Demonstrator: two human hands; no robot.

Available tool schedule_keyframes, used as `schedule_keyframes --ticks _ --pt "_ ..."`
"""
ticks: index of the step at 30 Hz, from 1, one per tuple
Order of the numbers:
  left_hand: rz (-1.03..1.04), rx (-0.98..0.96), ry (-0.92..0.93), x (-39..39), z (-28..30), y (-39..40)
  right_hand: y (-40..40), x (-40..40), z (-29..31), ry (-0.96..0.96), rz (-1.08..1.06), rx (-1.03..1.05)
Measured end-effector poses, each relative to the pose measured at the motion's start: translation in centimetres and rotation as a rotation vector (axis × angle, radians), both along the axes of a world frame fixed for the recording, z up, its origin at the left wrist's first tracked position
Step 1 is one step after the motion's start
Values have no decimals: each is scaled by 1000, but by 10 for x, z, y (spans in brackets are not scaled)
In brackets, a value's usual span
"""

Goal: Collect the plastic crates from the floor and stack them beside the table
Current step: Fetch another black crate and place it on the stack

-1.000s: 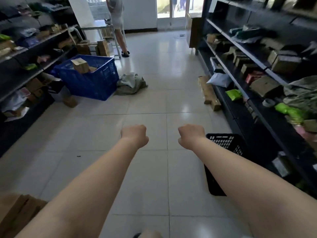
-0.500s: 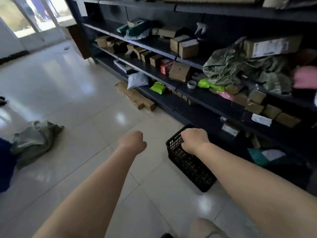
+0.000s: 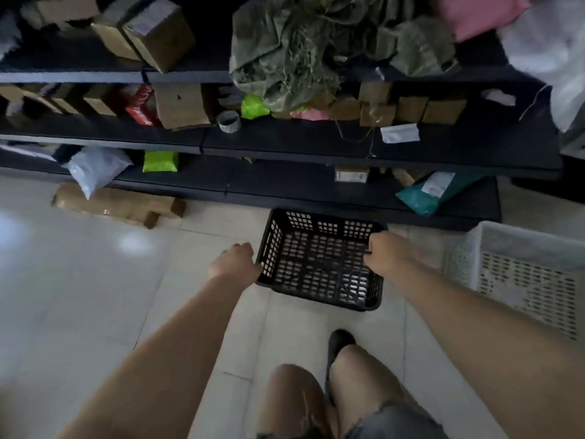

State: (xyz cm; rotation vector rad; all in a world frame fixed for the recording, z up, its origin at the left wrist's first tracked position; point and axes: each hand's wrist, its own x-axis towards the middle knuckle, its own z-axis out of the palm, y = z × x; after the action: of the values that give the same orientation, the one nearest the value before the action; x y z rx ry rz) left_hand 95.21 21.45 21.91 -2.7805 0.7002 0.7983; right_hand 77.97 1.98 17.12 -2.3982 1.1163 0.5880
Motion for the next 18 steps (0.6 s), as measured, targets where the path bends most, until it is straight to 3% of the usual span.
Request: schedule_keyframes --ticks 6,12,18 --pt "25 3 74 68 -91 -31 -32 9 -80 82 -291 69" --pt "43 35 112 125 -254 -58 -47 28 -228 66 -628 157" --pt "298 34 184 161 -415 -72 -57 42 -367 116 -940 166"
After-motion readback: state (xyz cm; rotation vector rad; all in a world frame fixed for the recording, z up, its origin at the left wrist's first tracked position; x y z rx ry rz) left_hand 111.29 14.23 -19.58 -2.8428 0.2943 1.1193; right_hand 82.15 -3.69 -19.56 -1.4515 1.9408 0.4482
